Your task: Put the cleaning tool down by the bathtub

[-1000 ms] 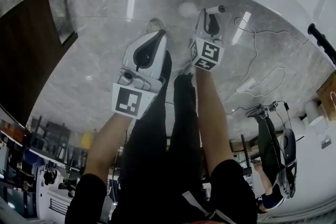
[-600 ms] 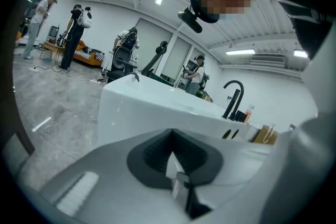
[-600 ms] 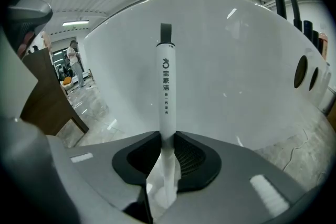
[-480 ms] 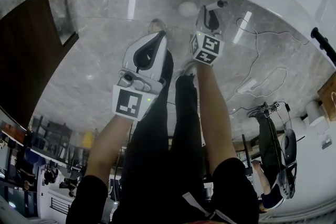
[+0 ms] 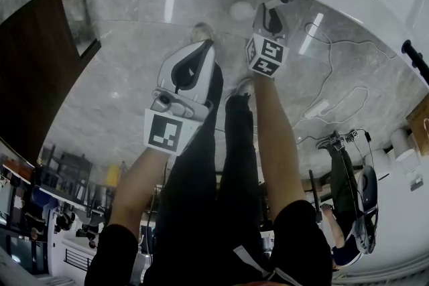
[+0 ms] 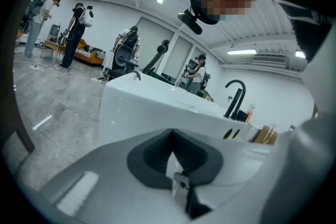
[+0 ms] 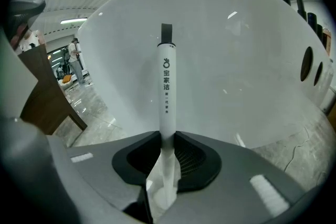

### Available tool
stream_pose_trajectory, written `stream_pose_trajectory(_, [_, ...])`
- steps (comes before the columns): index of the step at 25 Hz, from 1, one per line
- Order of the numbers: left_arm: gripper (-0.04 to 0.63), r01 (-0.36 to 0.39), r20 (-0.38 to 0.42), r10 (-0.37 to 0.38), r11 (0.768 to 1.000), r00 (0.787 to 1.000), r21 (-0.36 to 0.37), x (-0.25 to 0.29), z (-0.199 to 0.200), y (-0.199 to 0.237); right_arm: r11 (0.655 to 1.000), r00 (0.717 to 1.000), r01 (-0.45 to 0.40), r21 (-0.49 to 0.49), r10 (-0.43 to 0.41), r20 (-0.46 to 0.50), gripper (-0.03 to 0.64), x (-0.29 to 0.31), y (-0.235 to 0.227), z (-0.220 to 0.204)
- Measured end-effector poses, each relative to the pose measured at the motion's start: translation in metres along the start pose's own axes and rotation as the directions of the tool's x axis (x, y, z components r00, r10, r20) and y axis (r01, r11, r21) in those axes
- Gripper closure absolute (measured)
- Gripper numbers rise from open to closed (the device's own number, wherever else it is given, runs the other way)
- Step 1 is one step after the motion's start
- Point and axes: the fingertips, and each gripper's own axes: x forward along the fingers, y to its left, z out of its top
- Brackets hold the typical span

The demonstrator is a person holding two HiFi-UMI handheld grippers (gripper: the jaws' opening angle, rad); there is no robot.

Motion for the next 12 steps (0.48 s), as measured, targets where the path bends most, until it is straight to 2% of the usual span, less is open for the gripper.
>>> stream_pose_trajectory(12, [0.588, -0.007, 0.006, 0.007, 1.000, 1.000, -0.004, 0.0021, 0.0056, 0.0040, 1.000, 1.000, 0.004, 0.002, -0.004, -0.008, 0.534, 0.0104, -0.0025, 0.0067])
